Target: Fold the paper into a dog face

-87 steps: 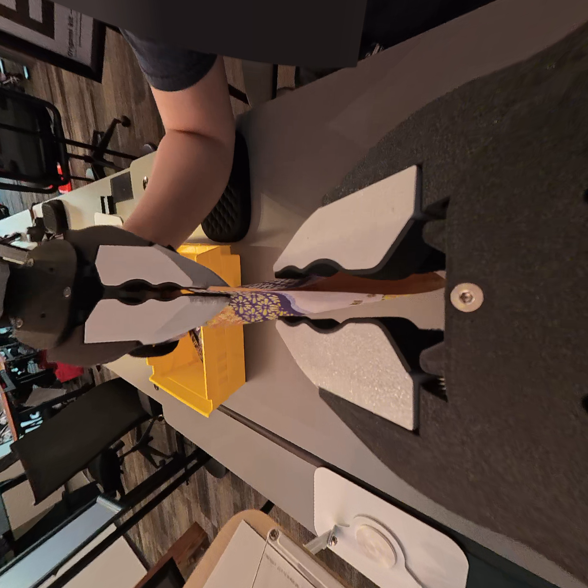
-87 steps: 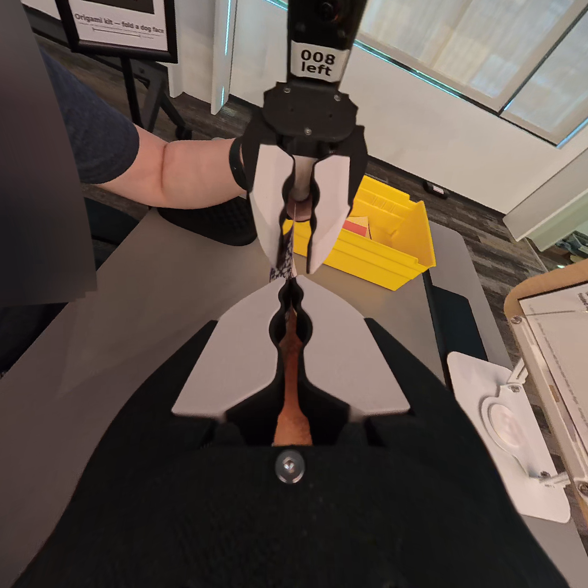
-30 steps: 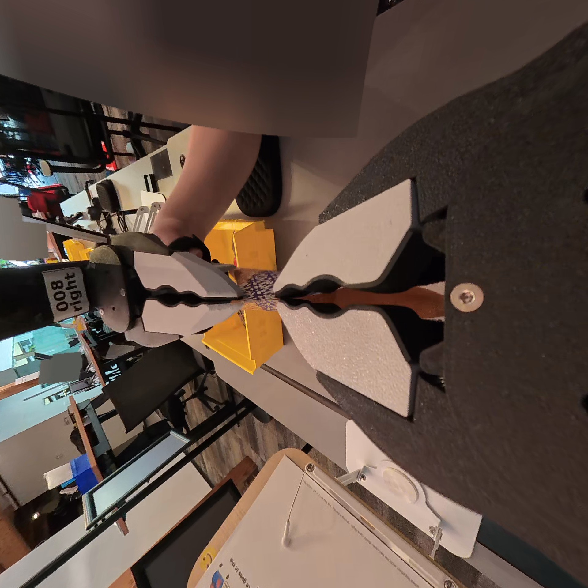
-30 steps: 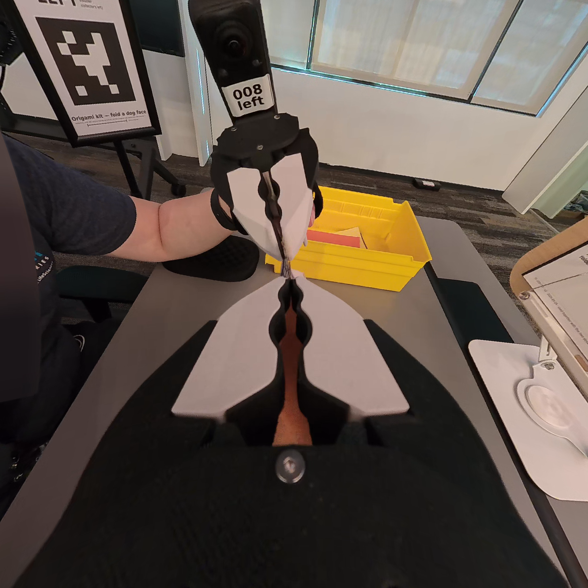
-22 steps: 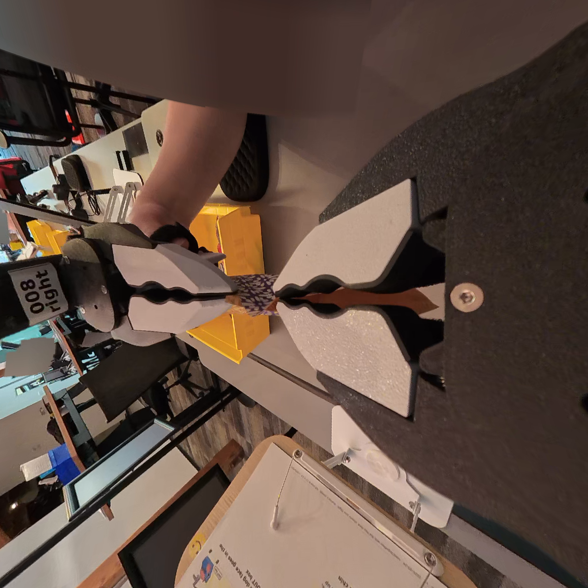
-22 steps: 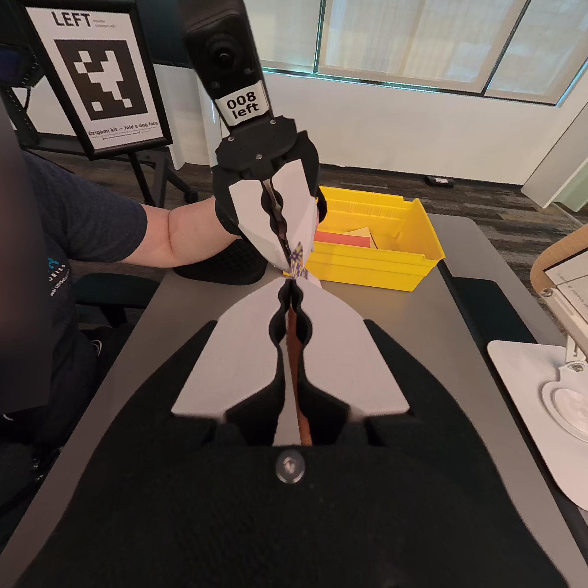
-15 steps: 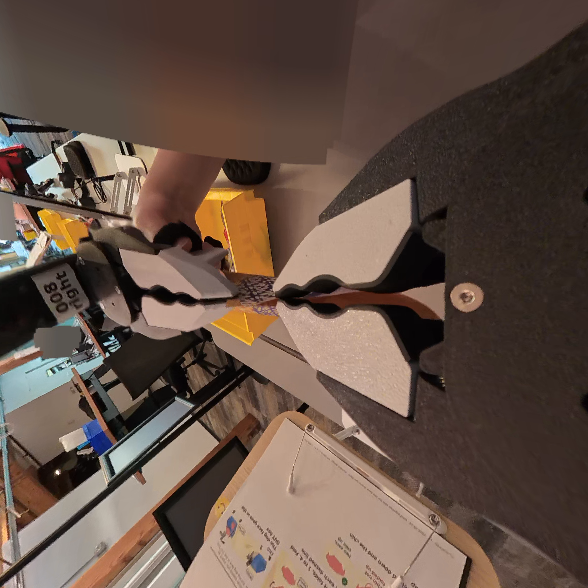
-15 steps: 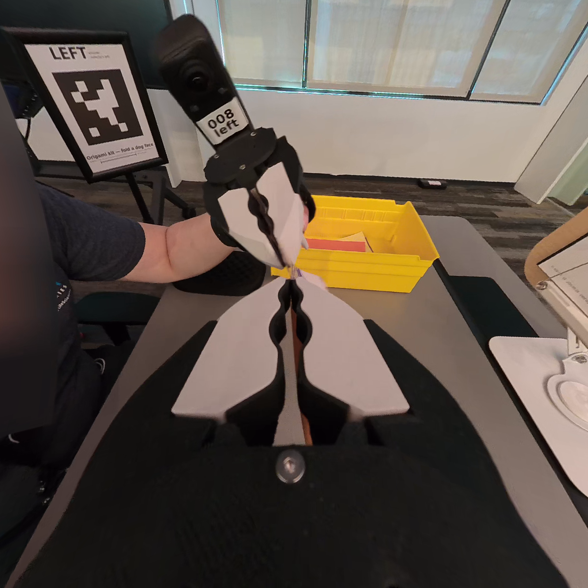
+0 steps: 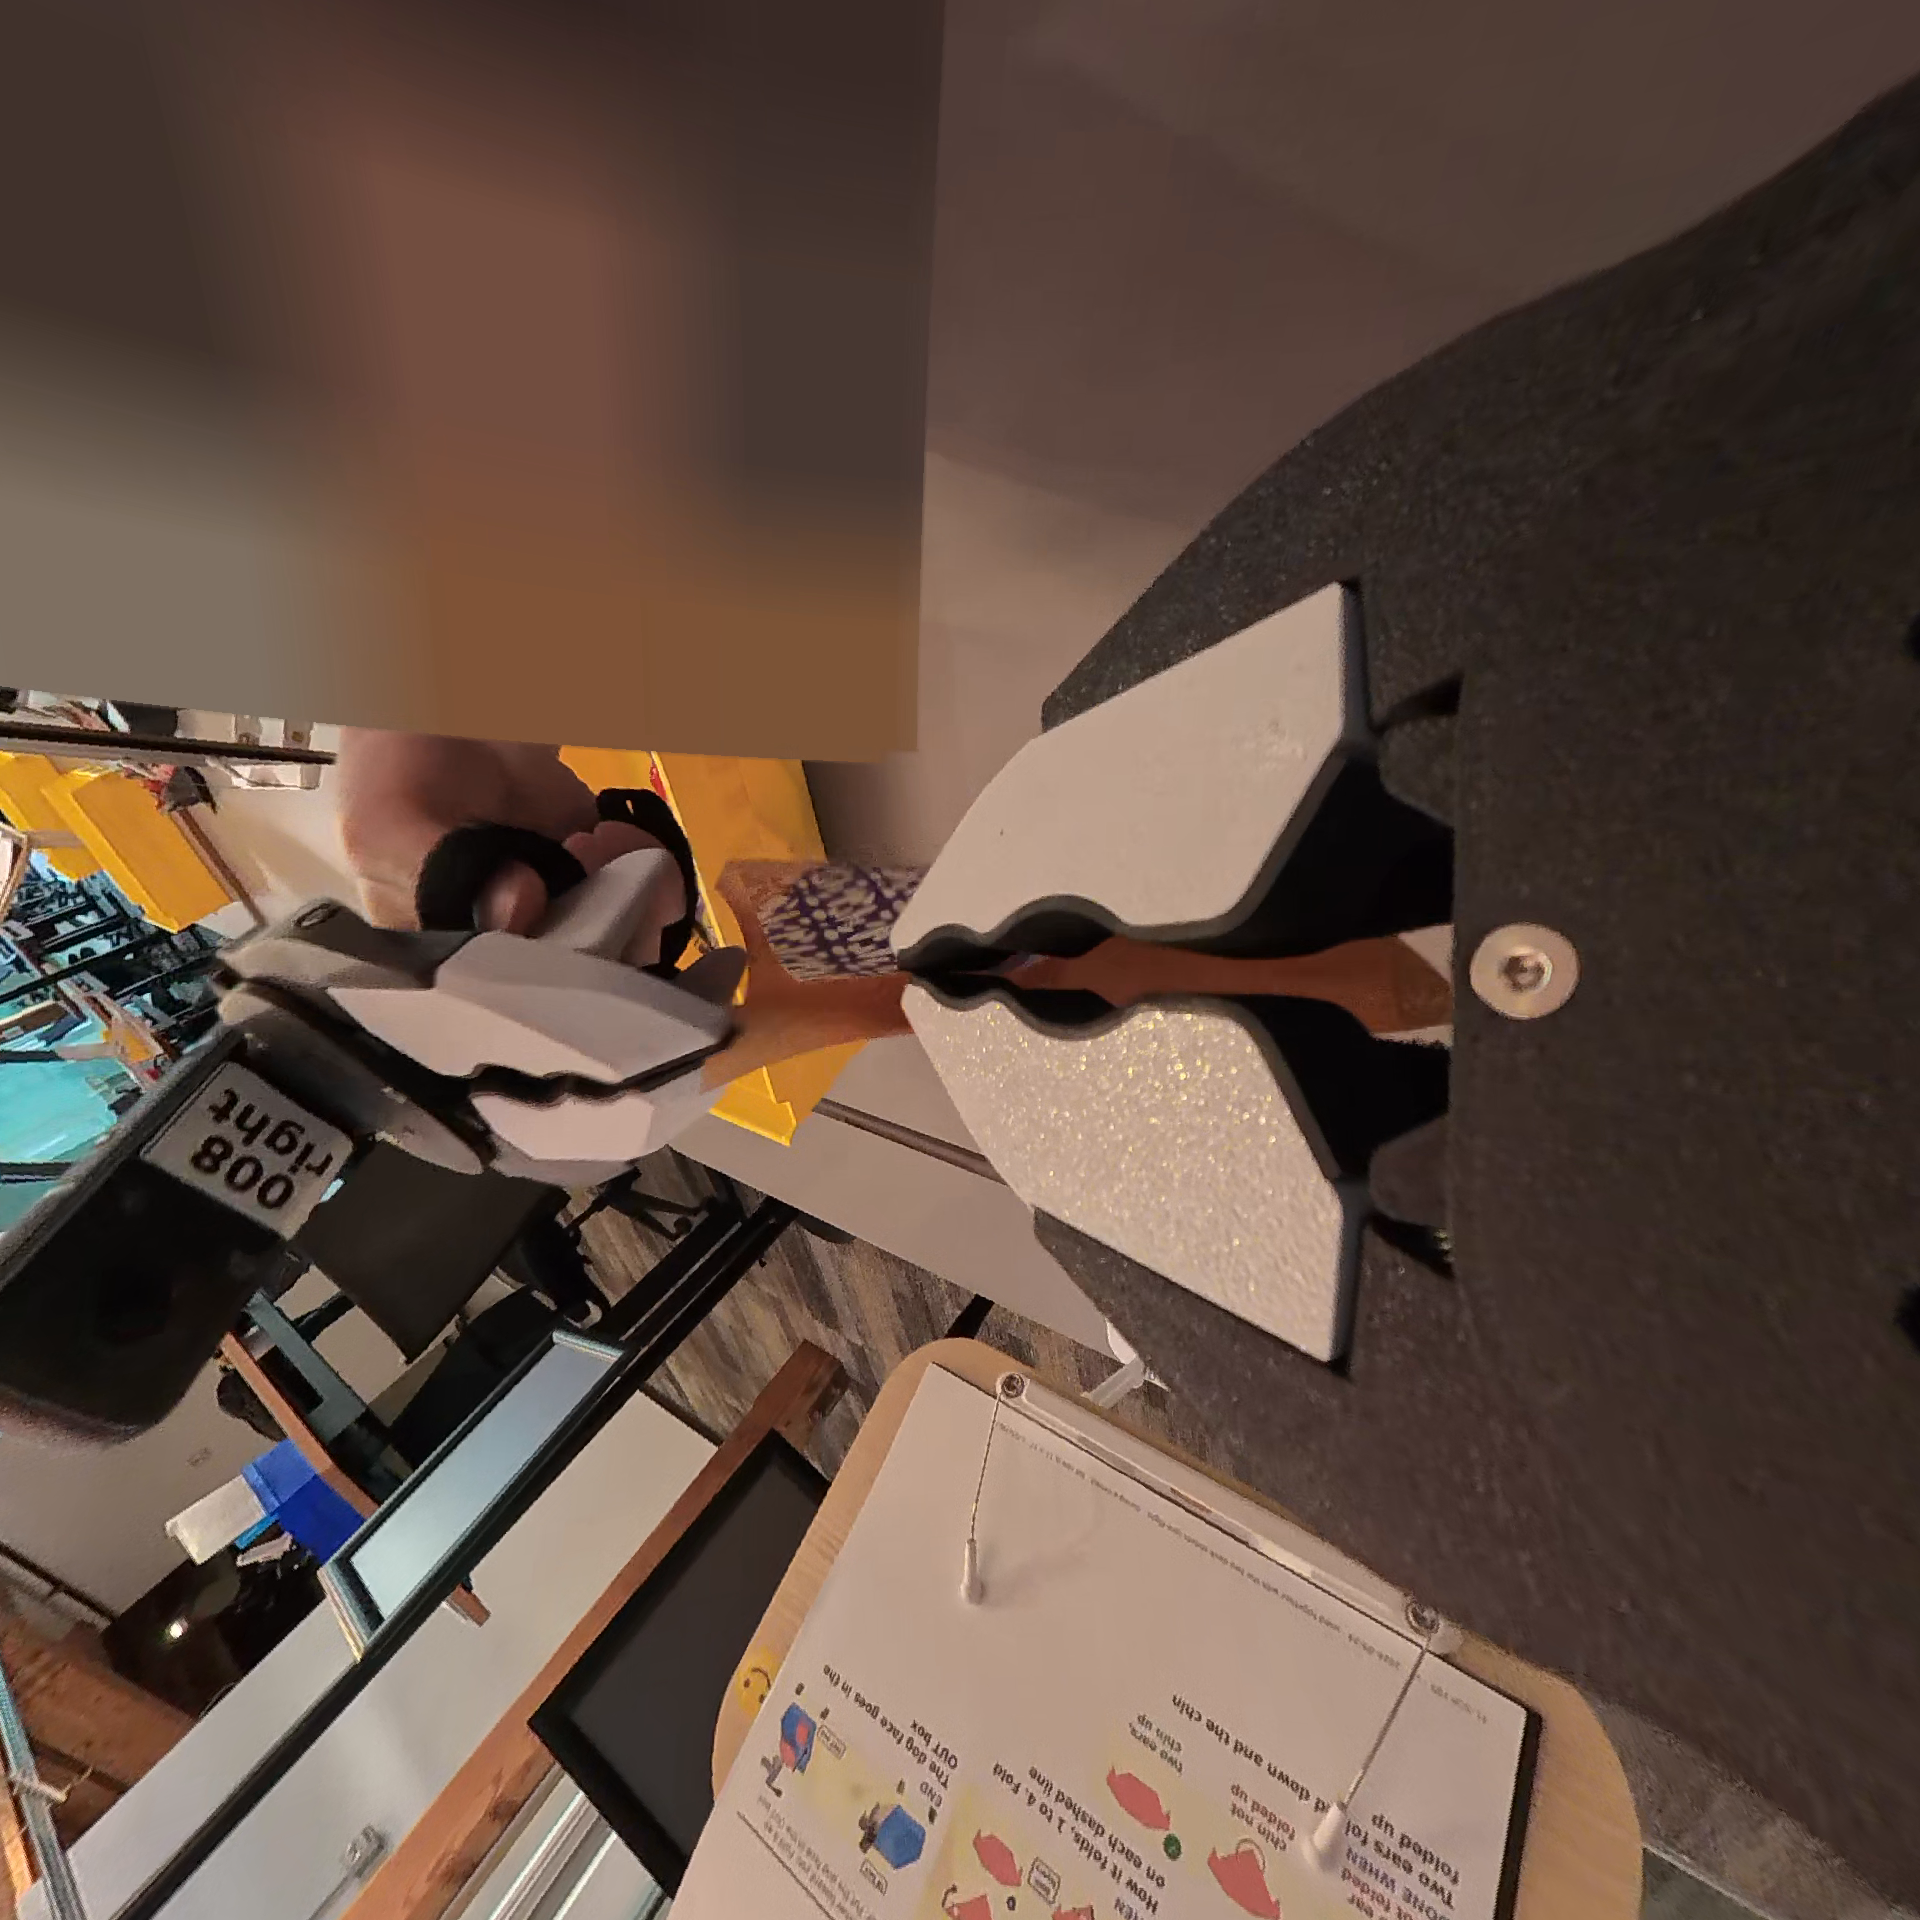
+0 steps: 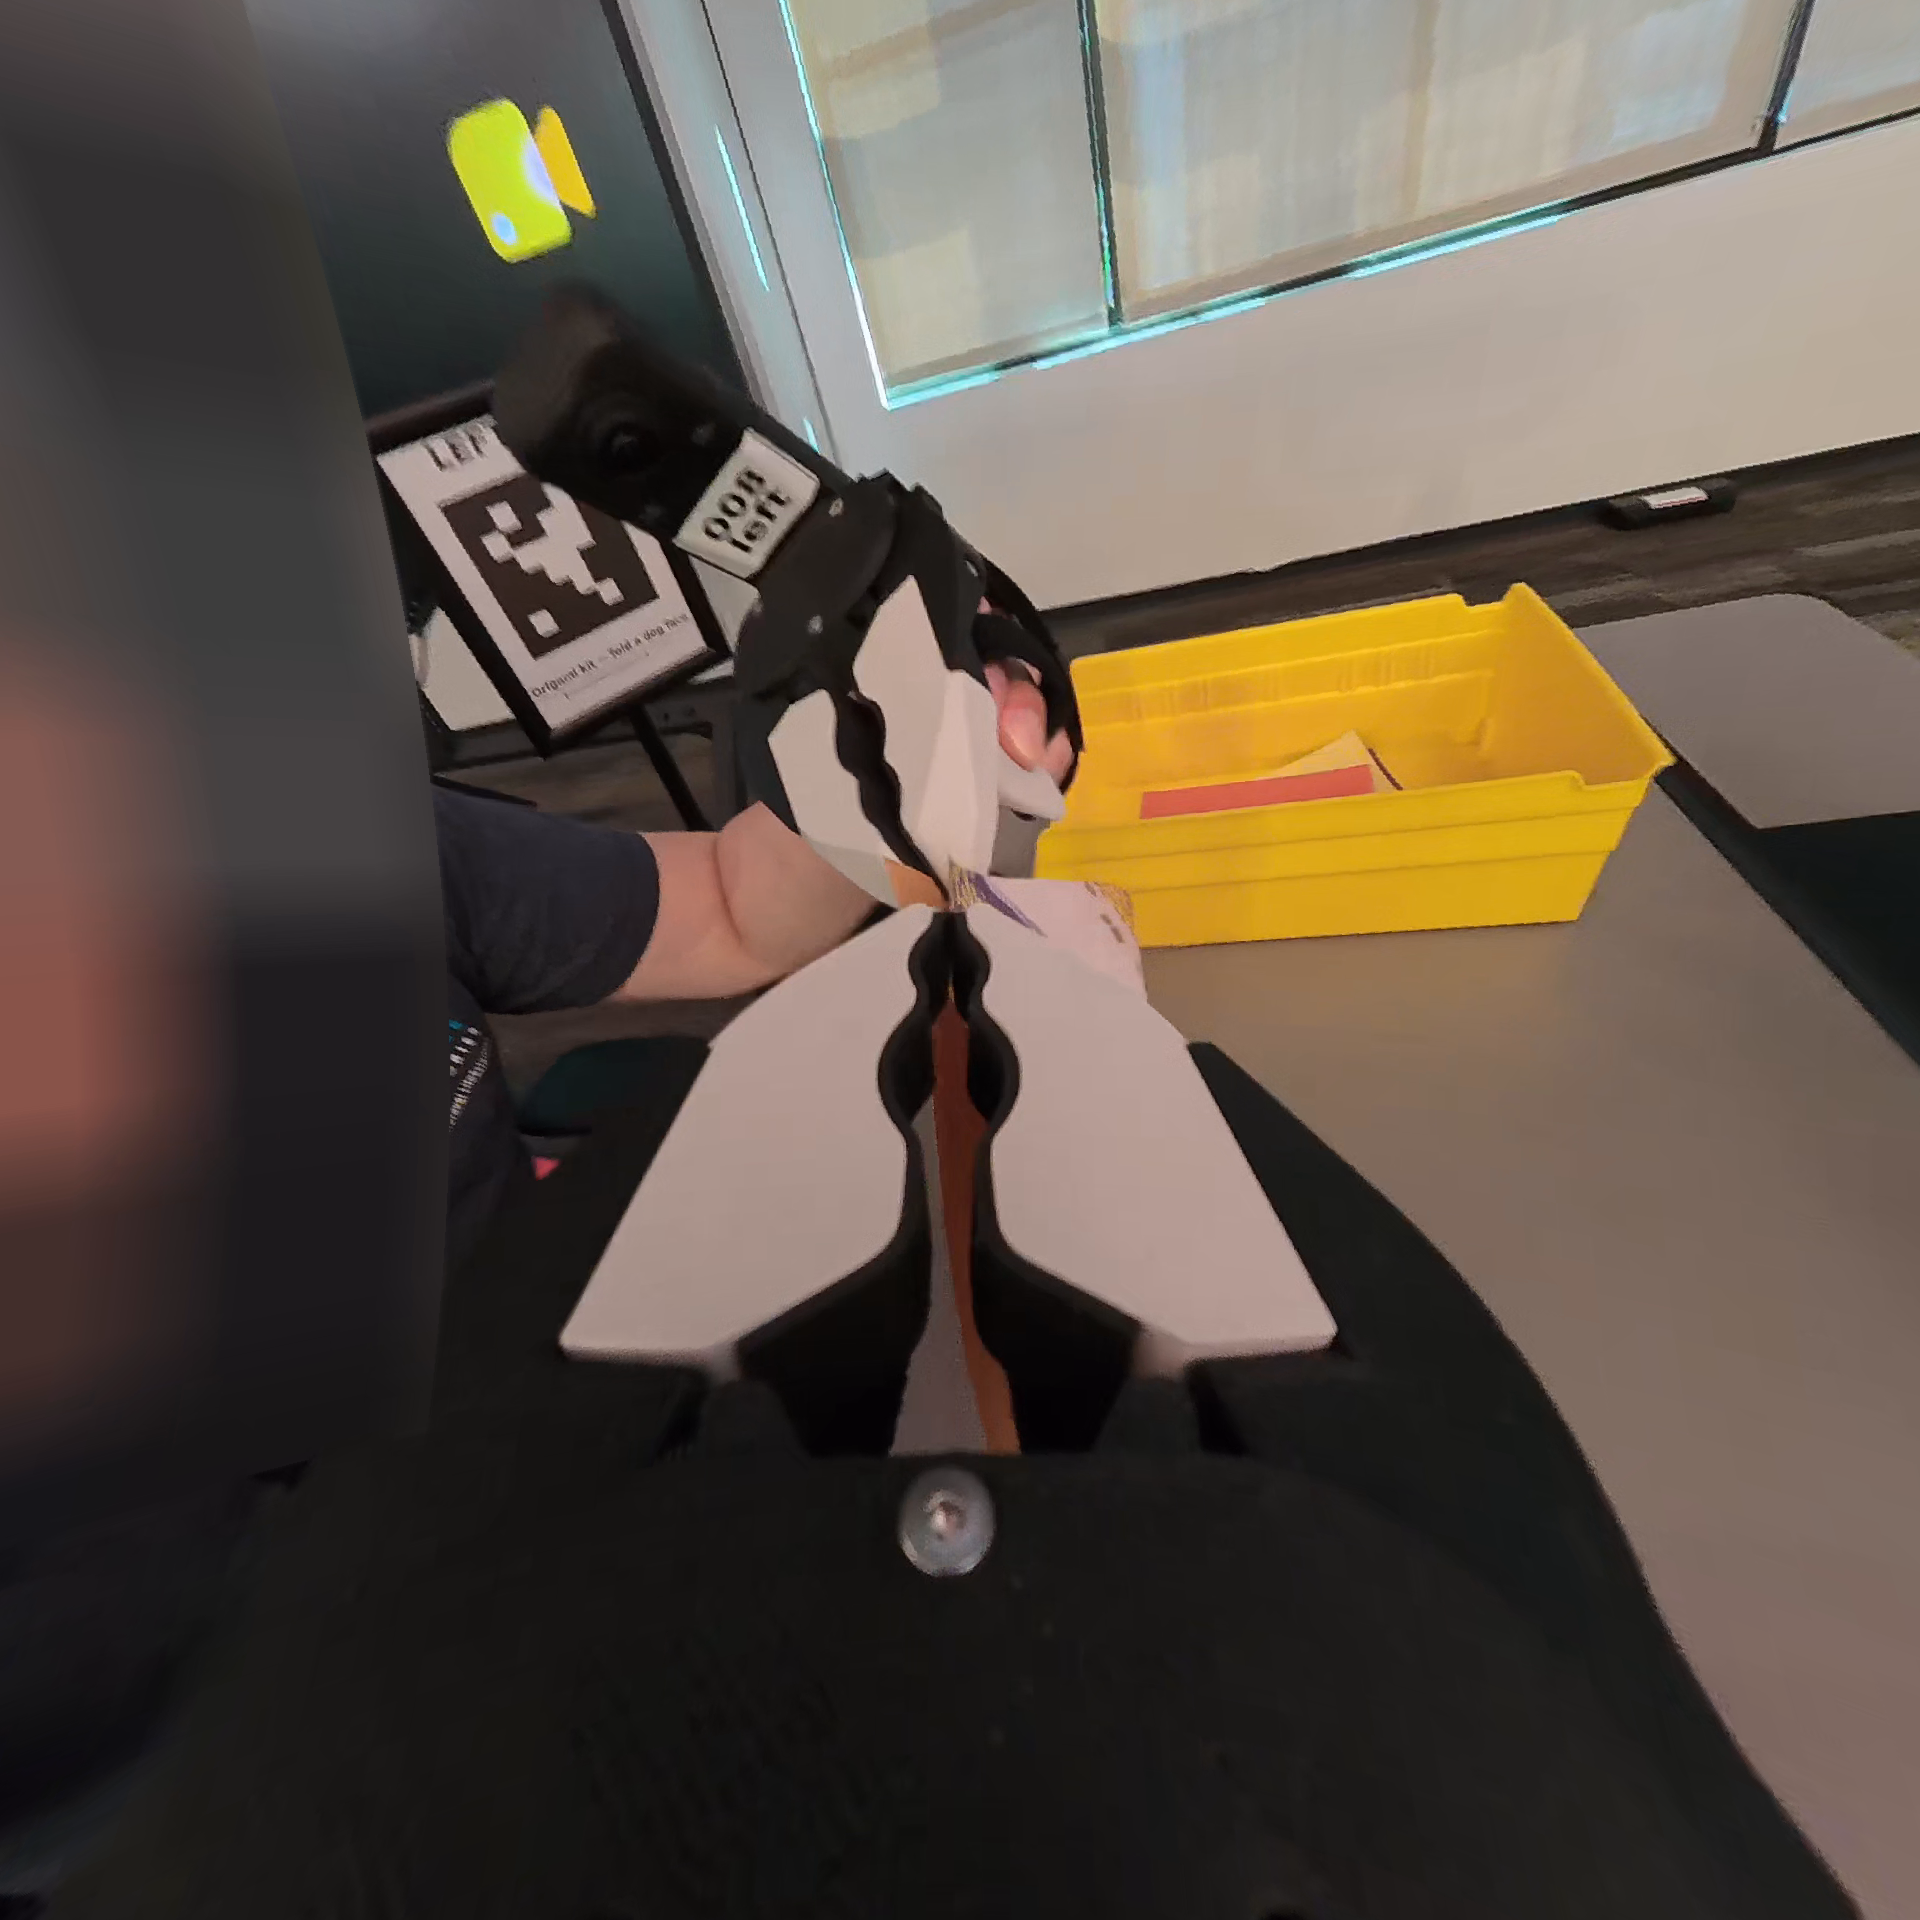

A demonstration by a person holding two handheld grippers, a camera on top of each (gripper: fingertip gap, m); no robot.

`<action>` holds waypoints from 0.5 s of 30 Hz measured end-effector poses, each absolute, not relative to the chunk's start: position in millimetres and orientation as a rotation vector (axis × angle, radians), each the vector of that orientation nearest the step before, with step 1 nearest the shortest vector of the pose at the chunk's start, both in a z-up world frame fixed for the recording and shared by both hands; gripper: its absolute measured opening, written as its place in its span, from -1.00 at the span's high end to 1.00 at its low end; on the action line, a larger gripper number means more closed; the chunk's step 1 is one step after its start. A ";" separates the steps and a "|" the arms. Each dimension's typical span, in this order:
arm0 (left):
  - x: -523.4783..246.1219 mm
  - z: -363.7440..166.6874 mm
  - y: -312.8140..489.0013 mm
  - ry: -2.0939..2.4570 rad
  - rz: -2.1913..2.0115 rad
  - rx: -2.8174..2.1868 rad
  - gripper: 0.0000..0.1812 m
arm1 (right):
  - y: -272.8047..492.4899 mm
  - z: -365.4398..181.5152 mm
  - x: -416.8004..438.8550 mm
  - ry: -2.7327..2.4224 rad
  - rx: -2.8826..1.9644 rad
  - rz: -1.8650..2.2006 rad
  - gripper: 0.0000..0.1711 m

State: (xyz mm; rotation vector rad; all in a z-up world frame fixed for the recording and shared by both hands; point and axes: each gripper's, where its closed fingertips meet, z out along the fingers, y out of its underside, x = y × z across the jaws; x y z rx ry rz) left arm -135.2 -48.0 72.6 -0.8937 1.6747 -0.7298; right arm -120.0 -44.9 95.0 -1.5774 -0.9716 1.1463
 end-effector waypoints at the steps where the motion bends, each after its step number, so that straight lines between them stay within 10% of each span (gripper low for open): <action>1: -134.2 73.1 -47.8 1.668 -0.732 -0.901 1.00 | -42.8 91.4 -120.4 -0.983 -1.594 1.102 0.99; 15: -129.1 82.5 -28.8 1.516 -0.691 -0.994 1.00 | -38.5 93.7 -129.9 -0.980 -1.555 1.004 0.99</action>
